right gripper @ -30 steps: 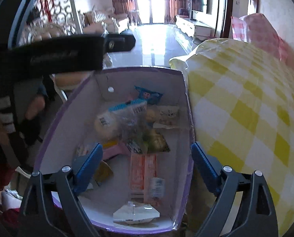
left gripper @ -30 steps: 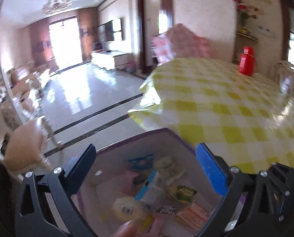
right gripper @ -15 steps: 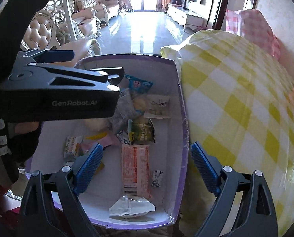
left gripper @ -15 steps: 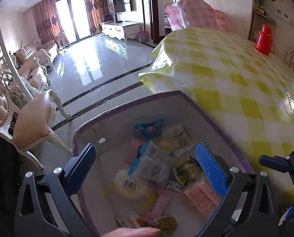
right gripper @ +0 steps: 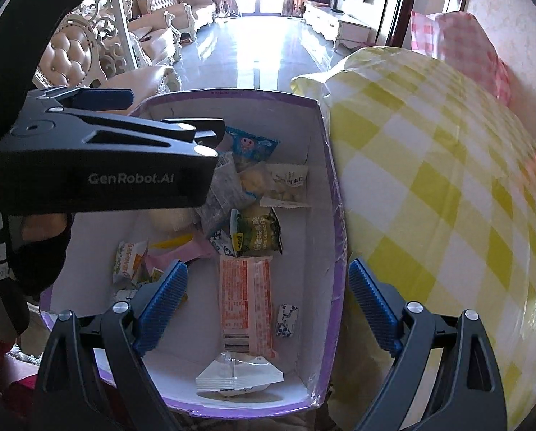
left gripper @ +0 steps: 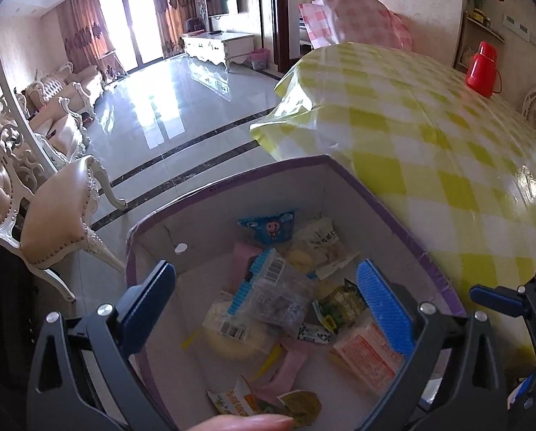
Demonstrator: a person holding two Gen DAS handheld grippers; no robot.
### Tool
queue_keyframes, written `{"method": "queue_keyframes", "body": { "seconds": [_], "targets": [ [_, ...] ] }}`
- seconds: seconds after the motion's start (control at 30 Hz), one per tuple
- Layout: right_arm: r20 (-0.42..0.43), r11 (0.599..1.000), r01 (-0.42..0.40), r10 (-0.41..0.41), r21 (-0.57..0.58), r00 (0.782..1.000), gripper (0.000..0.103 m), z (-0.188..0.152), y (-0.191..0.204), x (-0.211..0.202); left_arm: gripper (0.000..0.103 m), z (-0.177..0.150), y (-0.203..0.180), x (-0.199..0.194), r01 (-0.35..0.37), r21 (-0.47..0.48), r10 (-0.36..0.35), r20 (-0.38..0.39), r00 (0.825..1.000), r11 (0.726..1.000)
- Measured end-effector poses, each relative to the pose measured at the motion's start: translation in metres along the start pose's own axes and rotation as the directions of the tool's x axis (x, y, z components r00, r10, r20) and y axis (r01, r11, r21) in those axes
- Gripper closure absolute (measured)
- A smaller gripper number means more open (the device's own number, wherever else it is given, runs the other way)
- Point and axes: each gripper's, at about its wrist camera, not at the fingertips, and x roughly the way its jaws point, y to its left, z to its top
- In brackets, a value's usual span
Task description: Organize snacks
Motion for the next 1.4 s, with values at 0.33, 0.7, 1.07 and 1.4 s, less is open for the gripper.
{"method": "queue_keyframes", "body": {
  "seconds": [0.33, 0.7, 1.07, 1.4],
  "targets": [
    [-0.01, 1.0, -0.002, 0.002, 0.0, 1.0, 0.015, -0.001, 0.001, 0.003, 0.001, 0.0, 0.001, 0.006, 0.007, -0.003, -0.007, -0.02, 1.0, 1.0],
    [-0.021, 1.0, -0.008, 0.007, -0.001, 1.0, 0.015, -0.003, 0.003, 0.006, 0.001, 0.0, 0.004, 0.009, 0.008, -0.008, -0.008, -0.029, 1.0, 1.0],
    [-0.029, 1.0, -0.007, 0.007, -0.002, 1.0, 0.015, -0.004, 0.003, 0.007, 0.001, -0.003, 0.004, 0.012, 0.005, -0.01, -0.005, -0.04, 0.999, 1.0],
    [-0.042, 1.0, -0.006, 0.006, 0.002, 0.999, 0.015, -0.006, 0.003, 0.01, 0.001, -0.003, 0.007, 0.02, 0.009, -0.028, -0.011, -0.073, 0.997, 1.0]
  ]
}}
